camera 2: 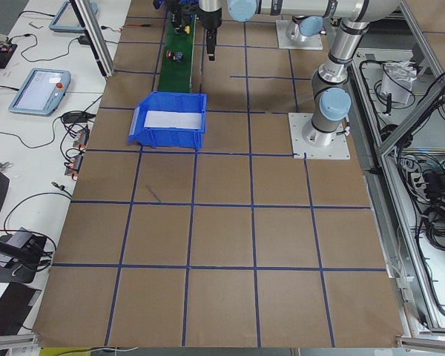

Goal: Transport two buttons from left to right
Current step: 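Grasp the yellow-capped button with the right gripper and lift it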

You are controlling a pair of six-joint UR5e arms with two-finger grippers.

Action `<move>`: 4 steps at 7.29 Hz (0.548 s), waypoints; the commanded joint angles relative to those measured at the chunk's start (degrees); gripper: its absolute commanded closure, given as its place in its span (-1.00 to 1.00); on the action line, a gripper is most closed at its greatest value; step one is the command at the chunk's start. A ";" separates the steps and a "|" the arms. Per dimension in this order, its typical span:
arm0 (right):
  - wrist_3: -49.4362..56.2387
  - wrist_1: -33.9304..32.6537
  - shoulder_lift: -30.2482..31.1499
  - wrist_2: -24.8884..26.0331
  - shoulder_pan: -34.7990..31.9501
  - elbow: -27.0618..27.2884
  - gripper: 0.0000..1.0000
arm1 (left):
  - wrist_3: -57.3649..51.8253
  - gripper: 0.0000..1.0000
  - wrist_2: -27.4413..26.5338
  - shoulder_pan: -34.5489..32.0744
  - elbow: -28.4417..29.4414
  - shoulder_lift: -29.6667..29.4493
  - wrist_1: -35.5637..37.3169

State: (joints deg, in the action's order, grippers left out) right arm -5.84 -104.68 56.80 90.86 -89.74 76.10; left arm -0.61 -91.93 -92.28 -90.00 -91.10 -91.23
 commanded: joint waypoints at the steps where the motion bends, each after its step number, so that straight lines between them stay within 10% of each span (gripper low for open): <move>1: 5.80 0.53 3.82 -0.32 4.54 -0.78 0.80 | 0.00 -1.00 0.00 0.00 0.00 -0.04 0.00; 4: 33.00 -0.25 4.90 0.02 21.22 -0.87 0.80 | 0.00 -1.00 0.00 0.00 0.00 0.05 0.00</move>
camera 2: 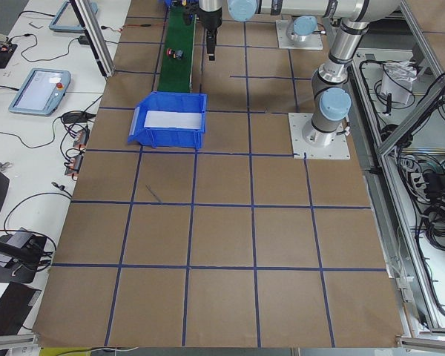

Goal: Transport two buttons from left to right
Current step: 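Grasp the yellow-capped button with the right gripper and lift it, then carry the yellow-capped button into the far bin and release it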

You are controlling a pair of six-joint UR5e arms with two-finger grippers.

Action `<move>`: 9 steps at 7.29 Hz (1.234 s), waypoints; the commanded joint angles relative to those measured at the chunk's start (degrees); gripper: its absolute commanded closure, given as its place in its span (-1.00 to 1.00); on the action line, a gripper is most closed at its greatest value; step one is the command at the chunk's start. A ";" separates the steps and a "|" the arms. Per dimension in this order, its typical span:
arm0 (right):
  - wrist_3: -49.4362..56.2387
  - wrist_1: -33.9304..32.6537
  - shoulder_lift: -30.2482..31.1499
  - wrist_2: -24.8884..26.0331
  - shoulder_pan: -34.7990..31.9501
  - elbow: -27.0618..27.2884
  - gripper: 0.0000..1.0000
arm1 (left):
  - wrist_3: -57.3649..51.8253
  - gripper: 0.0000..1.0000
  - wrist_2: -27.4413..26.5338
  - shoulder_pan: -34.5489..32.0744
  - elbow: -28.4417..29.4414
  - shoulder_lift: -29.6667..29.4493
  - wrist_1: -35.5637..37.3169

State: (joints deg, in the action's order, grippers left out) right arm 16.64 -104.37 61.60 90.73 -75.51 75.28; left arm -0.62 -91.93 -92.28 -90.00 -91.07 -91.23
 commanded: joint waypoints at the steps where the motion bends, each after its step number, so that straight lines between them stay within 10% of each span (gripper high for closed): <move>1: 15.04 -0.66 0.10 0.07 12.35 -0.30 0.80 | 0.00 -1.00 0.00 0.00 0.00 0.02 0.00; 9: 25.18 -6.11 -11.93 0.42 18.55 -7.16 0.80 | 0.00 -1.00 0.09 0.17 -0.70 0.37 0.53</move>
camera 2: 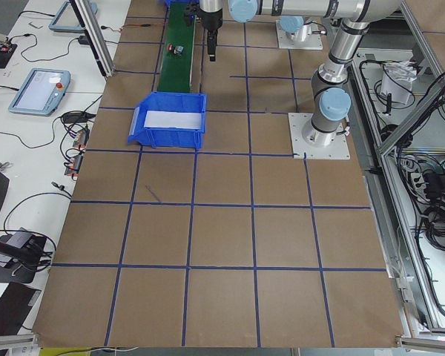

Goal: Transport two buttons from left to right
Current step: 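Carry the yellow-capped button into the far bin and release it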

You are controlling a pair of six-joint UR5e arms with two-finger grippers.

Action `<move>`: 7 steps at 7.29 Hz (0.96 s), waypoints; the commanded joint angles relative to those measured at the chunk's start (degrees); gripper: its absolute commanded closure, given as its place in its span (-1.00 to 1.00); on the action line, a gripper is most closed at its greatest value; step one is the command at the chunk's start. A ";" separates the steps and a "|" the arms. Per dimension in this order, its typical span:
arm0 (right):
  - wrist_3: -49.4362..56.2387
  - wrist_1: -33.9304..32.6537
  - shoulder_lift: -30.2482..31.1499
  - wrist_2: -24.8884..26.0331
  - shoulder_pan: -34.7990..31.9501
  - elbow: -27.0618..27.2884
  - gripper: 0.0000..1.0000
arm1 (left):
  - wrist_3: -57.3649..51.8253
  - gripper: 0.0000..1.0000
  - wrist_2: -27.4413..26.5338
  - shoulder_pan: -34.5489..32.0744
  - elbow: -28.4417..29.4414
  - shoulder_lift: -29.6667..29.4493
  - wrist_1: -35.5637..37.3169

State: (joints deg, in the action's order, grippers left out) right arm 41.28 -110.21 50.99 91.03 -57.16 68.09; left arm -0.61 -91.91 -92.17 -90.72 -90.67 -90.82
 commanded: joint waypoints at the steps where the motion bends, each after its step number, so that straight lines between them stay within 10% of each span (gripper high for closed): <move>1: 0.38 -0.53 -3.60 0.03 2.30 -0.24 0.80 | 0.00 -1.00 0.07 -0.11 -0.07 0.14 -0.23; 4: 0.03 -1.58 -4.15 0.11 2.58 -0.68 0.52 | 0.09 -1.00 0.33 -0.11 0.19 -1.08 0.38; 7: -0.06 -1.41 -3.71 0.11 2.41 -1.64 -0.99 | 0.44 -1.00 0.68 -0.11 0.89 -1.70 0.47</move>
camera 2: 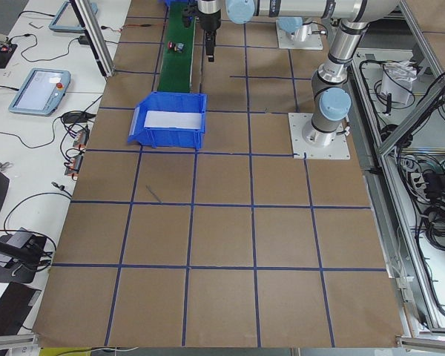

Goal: Transport two buttons from left to right
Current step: 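Carry the yellow-capped button into the far bin and release it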

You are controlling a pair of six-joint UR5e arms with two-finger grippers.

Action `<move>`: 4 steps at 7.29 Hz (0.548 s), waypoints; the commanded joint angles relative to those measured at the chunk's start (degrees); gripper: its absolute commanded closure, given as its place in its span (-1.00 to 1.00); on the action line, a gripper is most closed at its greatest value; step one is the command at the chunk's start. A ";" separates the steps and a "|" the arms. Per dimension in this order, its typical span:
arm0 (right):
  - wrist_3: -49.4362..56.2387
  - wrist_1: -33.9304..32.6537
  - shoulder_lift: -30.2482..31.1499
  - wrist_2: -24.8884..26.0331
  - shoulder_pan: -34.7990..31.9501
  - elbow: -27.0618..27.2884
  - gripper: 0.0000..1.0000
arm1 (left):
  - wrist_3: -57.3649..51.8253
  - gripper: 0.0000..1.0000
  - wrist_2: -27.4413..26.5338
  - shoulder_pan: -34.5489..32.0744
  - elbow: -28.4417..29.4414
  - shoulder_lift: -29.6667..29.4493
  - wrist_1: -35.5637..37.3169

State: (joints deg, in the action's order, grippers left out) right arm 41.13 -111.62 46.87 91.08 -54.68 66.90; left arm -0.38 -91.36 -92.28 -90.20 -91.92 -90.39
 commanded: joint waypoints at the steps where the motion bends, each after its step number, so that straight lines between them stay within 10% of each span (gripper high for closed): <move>1: -0.08 1.30 1.20 0.07 -0.25 -2.36 -0.99 | -0.15 -1.00 0.12 0.00 -0.32 0.33 0.04; 4: -0.52 20.49 4.62 -0.02 -2.52 -12.20 -1.00 | -0.15 -1.00 0.04 0.09 -0.33 0.60 0.04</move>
State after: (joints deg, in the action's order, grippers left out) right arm 40.87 -99.94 49.57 91.09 -55.81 58.73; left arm -0.51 -91.25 -92.21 -90.45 -91.49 -90.35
